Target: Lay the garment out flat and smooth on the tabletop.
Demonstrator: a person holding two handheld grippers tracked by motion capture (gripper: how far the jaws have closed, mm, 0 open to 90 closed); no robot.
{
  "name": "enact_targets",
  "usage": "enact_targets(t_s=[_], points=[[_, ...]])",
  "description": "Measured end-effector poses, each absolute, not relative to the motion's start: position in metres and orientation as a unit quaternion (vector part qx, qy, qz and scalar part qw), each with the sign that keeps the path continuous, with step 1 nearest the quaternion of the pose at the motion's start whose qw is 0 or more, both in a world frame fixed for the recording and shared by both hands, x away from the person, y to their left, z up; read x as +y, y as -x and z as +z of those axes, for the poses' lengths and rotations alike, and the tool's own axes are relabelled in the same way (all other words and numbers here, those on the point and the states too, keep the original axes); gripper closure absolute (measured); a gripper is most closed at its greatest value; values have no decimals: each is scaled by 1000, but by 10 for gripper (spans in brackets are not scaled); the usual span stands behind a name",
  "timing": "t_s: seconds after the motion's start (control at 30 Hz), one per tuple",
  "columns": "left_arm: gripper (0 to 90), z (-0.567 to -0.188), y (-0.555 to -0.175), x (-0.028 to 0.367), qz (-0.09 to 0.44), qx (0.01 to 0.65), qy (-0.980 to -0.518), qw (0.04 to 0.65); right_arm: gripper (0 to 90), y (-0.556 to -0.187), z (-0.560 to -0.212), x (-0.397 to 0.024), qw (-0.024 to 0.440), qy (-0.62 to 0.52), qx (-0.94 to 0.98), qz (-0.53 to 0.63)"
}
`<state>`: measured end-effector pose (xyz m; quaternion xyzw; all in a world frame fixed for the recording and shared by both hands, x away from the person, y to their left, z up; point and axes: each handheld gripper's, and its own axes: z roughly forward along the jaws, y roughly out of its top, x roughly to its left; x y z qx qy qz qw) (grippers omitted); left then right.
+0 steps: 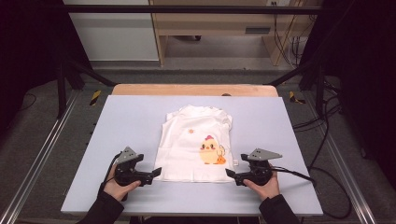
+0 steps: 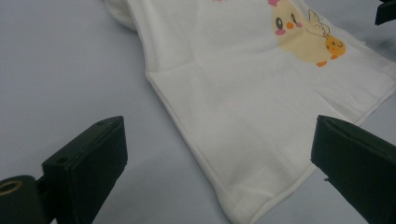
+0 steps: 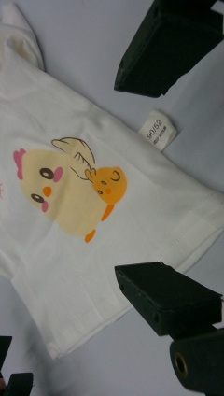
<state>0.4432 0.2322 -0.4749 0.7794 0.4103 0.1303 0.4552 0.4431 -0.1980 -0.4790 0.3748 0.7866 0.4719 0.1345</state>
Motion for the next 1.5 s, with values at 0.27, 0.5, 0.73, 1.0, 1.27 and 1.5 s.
enact_targets(t_s=[0.27, 0.5, 0.73, 1.0, 1.27, 1.5], points=[[213, -479, -439, 225, 138, 410, -796, 423, 295, -441, -486, -195, 127, -366, 808, 443], [384, -479, -436, 220, 141, 411, -809, 397, 435, -441, -489, -194, 128, -363, 822, 419], [614, -478, -434, 219, 134, 417, -812, 386, 581, -438, -489, -193, 124, -358, 831, 408], [759, -480, -430, 213, 139, 429, -812, 371, 739, -436, -489, -192, 119, -355, 833, 407], [866, -478, -429, 216, 121, 445, -805, 373, 875, -436, -489, -192, 111, -359, 830, 412], [869, -470, -419, 223, 107, 442, -800, 391, 887, -429, -480, -198, 96, -360, 823, 429]])
